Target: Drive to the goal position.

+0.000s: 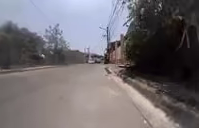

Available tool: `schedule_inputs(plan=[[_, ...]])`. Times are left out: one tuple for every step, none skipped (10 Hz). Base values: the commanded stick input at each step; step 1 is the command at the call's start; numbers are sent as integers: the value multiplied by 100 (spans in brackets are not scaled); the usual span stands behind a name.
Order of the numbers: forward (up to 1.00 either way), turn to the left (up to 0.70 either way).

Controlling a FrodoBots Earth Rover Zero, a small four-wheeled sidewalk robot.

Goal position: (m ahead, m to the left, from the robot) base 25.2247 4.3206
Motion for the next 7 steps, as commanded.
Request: schedule_inputs(plan=[[100, 0], [100, 0], [100, 0], [100, 0], [100, 0], [100, 0], [100, 0]])
